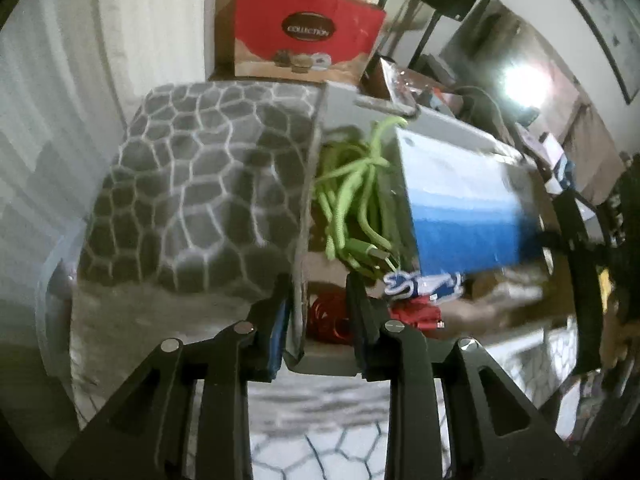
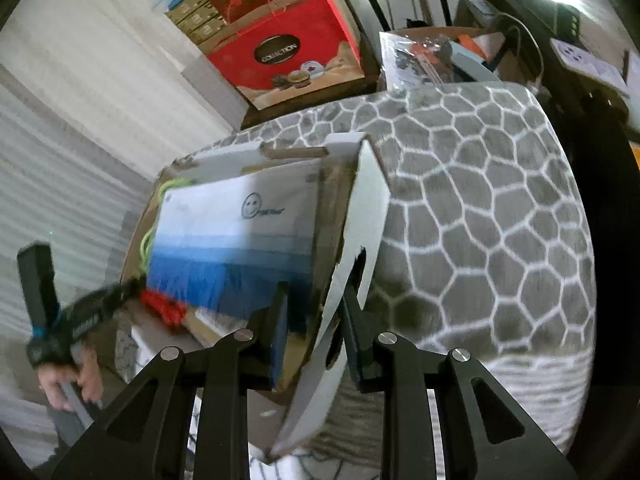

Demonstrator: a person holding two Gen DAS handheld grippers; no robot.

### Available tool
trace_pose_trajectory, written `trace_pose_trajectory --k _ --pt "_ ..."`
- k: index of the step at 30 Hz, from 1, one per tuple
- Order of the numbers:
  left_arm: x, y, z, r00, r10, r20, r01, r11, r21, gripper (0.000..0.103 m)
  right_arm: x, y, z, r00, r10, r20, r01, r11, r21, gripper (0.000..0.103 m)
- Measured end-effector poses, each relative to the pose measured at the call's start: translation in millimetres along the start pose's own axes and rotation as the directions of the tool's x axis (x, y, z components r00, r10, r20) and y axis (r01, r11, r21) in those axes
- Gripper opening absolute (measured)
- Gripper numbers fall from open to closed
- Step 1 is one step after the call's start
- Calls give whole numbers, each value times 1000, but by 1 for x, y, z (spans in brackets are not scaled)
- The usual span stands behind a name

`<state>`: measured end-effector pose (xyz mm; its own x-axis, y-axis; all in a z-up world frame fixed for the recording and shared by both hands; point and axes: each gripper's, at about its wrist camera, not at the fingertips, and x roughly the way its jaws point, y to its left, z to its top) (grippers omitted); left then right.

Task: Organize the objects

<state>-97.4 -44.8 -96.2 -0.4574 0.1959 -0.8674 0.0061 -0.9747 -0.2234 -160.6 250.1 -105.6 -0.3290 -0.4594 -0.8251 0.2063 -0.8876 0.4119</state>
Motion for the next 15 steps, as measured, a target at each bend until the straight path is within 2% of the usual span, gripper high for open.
trace_pose_trajectory --k 4,7,10,14,15 --pt "-7 -1 -10 1000 -3 0 3 1000 -12 29 1 2 5 1000 12 7 -11 1000 -18 25" --pt "-7 -1 -9 1000 -12 -4 12 1000 -10 29 5 2 5 1000 -9 5 9 1000 -18 25" --pt "-5 0 -7 1000 -22 -7 22 1000 -15 29 5 -4 3 1000 9 14 -9 1000 6 25" --pt "-3 -1 -6 999 -43 -14 43 999 -15 29 2 -7 1 1000 16 20 -16 999 31 31" --pt "-5 2 -5 998 -65 -14 64 998 -26 29 -2 -6 0 1000 4 27 -5 999 33 35"
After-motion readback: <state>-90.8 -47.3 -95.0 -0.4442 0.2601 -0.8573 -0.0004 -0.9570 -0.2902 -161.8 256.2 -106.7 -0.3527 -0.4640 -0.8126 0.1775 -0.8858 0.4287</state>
